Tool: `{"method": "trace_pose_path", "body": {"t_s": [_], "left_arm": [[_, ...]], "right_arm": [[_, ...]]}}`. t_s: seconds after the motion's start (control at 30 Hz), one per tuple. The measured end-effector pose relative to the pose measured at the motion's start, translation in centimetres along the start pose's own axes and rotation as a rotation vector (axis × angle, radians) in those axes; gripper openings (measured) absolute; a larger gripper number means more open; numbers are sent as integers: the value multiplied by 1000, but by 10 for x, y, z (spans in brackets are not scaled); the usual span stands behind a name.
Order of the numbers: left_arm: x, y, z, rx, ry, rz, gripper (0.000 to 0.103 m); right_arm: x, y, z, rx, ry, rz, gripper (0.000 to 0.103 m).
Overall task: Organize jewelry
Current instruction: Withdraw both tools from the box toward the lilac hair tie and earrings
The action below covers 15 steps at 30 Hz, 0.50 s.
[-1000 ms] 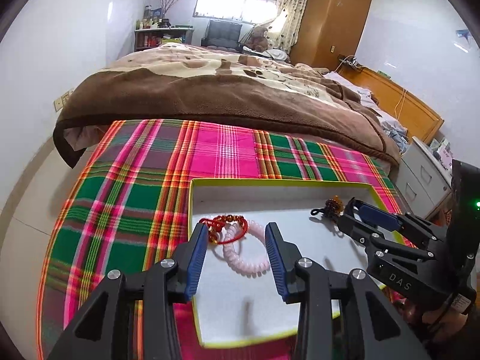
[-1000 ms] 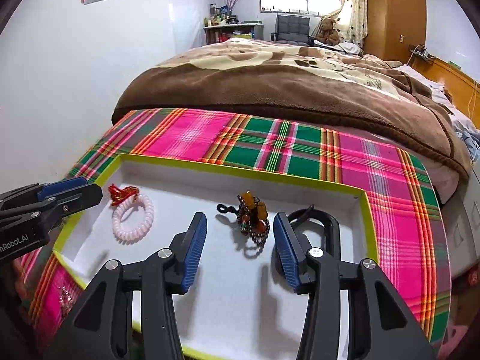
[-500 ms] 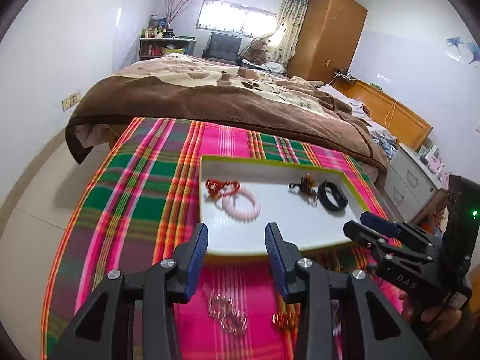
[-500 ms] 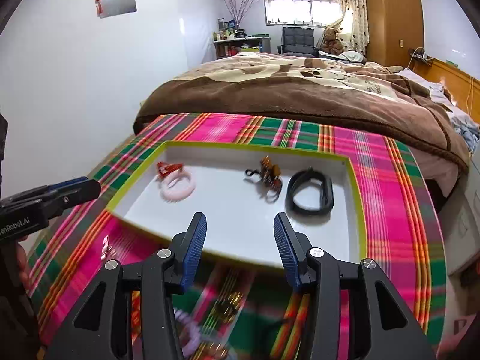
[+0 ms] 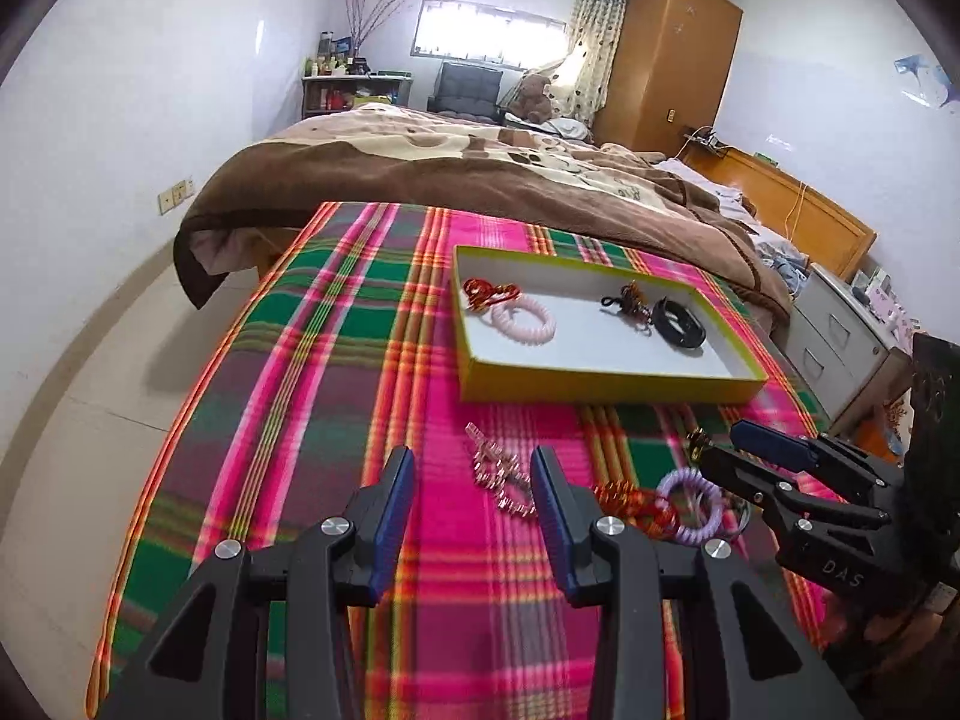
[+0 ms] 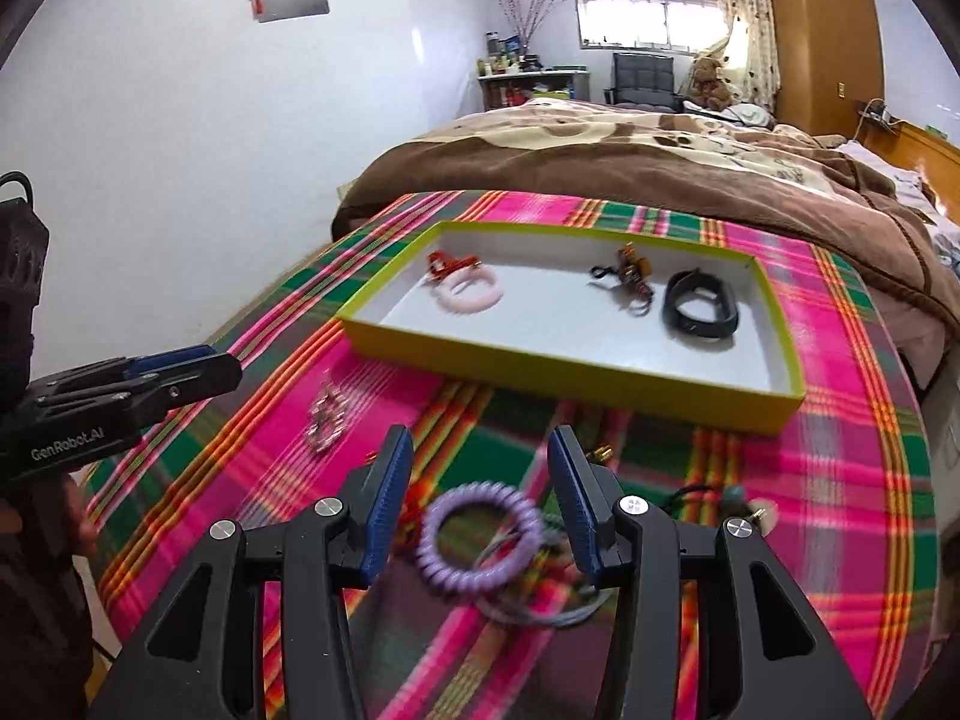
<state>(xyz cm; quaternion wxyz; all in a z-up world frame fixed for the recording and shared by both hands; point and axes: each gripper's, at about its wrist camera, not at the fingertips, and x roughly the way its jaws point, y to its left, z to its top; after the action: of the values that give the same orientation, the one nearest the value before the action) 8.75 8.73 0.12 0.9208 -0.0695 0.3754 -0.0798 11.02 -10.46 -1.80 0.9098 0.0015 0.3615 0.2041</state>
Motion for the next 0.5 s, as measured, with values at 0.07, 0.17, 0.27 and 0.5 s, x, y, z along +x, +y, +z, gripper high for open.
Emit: {"method": "trace_pose_path", "body": {"t_s": [0.07, 0.17, 0.27, 0.5], "left_arm": [[-4, 6, -5, -22, -1, -11, 39], [-7, 7, -8, -34, 1, -15, 39], [-10, 8, -12, -38, 0, -22, 39], [-9, 8, -15, -48, 6, -33, 39]], "right_arm": [[-1, 6, -5, -4, 8, 9, 48], [-7, 9, -10, -5, -4, -5, 48], [-15, 2, -16, 27, 3, -10, 48], [-20, -14, -27, 51, 30, -107, 48]]}}
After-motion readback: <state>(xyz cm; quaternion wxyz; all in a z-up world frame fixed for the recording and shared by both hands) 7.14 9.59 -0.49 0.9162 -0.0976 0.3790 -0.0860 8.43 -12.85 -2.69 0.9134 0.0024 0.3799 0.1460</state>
